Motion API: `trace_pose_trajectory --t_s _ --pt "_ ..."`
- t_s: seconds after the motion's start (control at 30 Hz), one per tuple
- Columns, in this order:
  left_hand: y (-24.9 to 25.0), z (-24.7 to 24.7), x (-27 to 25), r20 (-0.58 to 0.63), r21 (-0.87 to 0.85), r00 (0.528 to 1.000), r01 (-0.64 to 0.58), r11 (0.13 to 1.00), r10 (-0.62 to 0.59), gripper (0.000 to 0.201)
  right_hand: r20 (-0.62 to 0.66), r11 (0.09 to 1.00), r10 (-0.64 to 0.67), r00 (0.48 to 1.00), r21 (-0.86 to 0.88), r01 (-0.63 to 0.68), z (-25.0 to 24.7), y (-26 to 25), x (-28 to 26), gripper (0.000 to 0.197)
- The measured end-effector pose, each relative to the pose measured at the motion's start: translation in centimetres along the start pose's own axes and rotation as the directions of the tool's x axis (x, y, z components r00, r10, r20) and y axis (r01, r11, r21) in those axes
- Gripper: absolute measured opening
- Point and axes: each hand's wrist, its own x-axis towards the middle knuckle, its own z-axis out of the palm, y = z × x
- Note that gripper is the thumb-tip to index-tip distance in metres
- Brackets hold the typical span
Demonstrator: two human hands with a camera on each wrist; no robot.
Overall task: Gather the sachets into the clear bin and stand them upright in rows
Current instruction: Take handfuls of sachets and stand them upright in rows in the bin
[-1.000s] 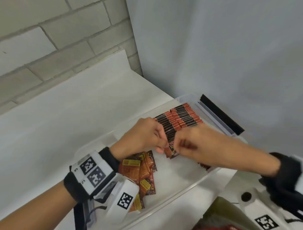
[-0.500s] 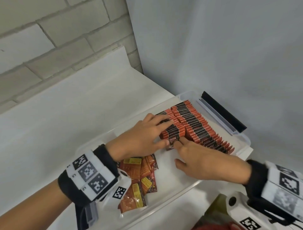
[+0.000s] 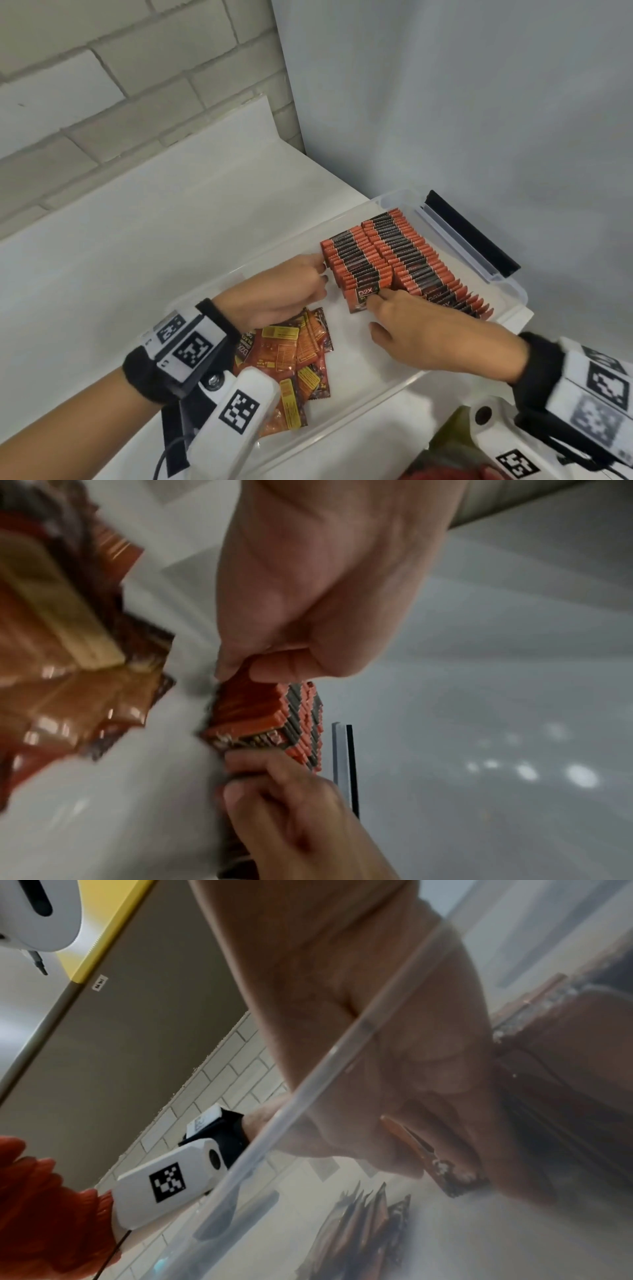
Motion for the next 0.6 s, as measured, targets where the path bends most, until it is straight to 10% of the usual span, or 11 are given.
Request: trace_pose_trajectory --t_s 0.6 --pt "0.3 2.9 -0.4 0.013 -0.442 0.997 0.076 0.894 -0.079 0.051 -0.138 0.995 -0.020 0.990 0.095 0.034 -1.9 0.6 -0.7 0.022"
